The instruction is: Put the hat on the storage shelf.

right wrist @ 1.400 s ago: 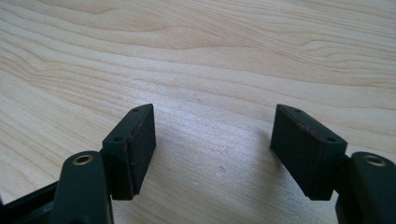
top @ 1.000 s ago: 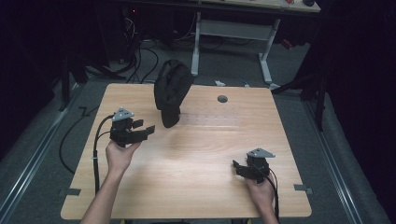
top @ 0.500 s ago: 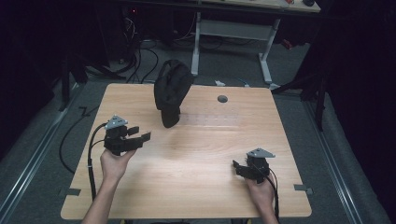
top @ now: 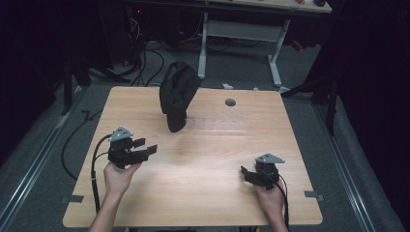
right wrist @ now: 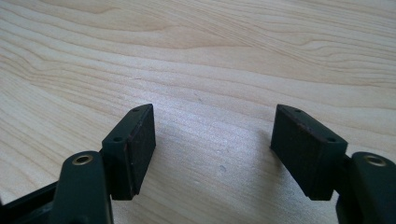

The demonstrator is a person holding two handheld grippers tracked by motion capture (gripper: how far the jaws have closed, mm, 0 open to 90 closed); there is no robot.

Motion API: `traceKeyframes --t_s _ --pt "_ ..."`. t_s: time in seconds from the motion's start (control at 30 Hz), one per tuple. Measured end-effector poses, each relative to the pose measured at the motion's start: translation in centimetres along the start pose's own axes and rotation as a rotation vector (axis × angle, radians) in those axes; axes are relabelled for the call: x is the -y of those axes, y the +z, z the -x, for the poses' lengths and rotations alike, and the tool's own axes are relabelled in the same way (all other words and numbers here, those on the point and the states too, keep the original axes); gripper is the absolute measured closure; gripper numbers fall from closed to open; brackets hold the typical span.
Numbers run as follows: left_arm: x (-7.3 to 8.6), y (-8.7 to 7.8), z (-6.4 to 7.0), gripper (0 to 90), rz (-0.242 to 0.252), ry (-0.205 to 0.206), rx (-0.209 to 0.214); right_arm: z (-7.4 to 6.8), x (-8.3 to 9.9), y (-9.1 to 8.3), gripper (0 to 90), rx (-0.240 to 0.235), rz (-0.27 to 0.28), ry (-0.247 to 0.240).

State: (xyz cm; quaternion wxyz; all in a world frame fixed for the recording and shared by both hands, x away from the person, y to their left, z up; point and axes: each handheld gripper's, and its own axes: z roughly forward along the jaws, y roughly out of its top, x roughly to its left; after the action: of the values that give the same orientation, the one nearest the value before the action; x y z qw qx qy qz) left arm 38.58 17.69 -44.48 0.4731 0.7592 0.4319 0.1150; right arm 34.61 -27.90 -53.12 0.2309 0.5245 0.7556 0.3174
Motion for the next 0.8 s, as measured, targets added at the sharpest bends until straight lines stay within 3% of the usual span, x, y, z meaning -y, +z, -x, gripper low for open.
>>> traceKeyframes --t_s 0.8 --pt "2.9 0.6 1.3 38.3 -0.028 -0.014 0.008 0.0 0.0 0.0 30.6 0.000 0.001 -0.003"
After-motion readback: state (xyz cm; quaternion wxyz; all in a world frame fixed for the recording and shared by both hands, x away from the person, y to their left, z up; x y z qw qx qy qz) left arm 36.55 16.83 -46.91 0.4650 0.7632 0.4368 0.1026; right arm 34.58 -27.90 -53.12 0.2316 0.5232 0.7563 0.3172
